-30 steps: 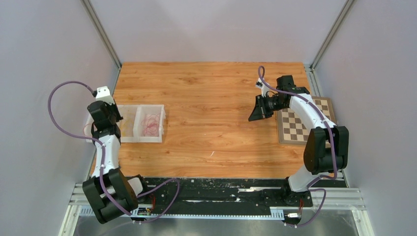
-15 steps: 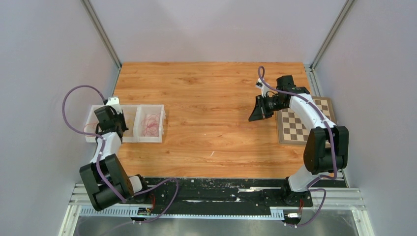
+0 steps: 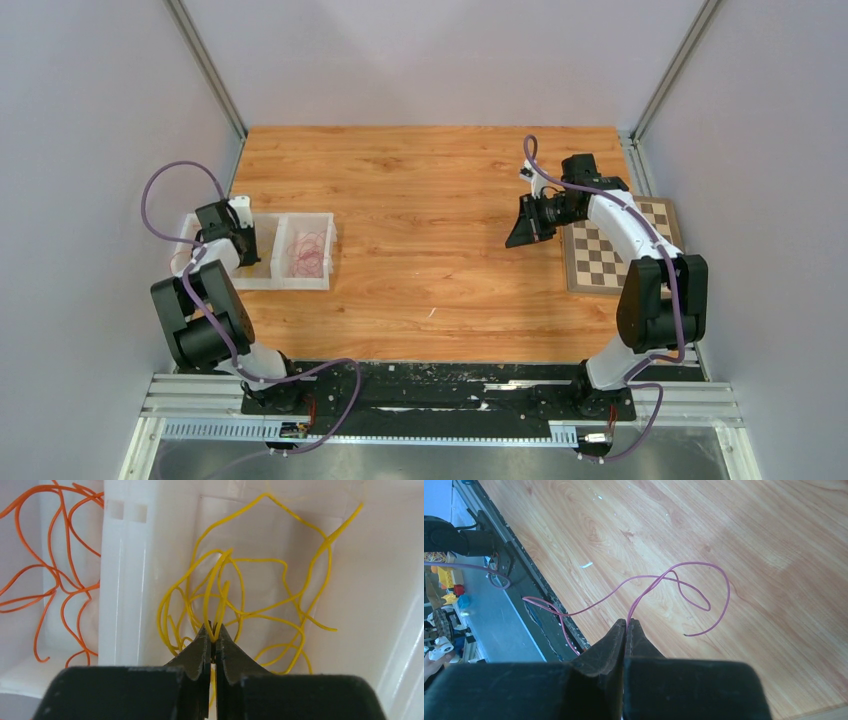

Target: Untangle the cables

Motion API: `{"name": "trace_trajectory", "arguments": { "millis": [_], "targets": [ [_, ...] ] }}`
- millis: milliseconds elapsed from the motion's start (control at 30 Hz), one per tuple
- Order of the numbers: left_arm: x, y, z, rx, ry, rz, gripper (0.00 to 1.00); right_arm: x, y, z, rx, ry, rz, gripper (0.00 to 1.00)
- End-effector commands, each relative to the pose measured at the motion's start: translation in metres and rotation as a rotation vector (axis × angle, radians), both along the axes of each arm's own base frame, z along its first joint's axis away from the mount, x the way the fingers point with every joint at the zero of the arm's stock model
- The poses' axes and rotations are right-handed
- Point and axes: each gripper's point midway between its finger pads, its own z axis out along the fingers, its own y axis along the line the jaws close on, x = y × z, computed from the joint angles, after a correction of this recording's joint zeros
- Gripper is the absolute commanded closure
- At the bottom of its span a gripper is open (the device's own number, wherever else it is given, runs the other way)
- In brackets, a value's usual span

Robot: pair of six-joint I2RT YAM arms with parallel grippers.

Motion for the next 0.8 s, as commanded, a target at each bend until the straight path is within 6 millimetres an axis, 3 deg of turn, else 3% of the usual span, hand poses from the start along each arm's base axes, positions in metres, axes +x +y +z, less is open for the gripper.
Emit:
{"name": "trace_trajectory", "arguments": {
  "millis": [0, 133, 233, 667, 767],
  "targets": [
    [0.007, 0.003, 0.005, 0.007, 0.018, -0.035, 0.90, 0.004, 0.001, 0.004, 0.004, -0.019, 0.012, 1.00],
    [0.006, -0.002, 0.017, 0.017, 0.005, -0.045, 0.69, 0.003, 0.001, 0.005, 0.005, -0.025, 0.013, 1.00],
    [0.006, -0.008, 0.041, 0.026, -0.049, -0.054, 0.56, 0.003, 0.001, 0.007, 0.008, -0.027, 0.015, 1.00],
    [0.020, -0.015, 0.132, 0.097, -0.181, -0.096, 0.29, 0.005, 0.004, 0.018, 0.021, -0.052, 0.023, 1.00],
    [0.024, -0.032, 0.160, 0.079, -0.237, -0.163, 0.20, 0.007, 0.006, 0.025, 0.040, -0.065, 0.029, 1.00]
  ]
}}
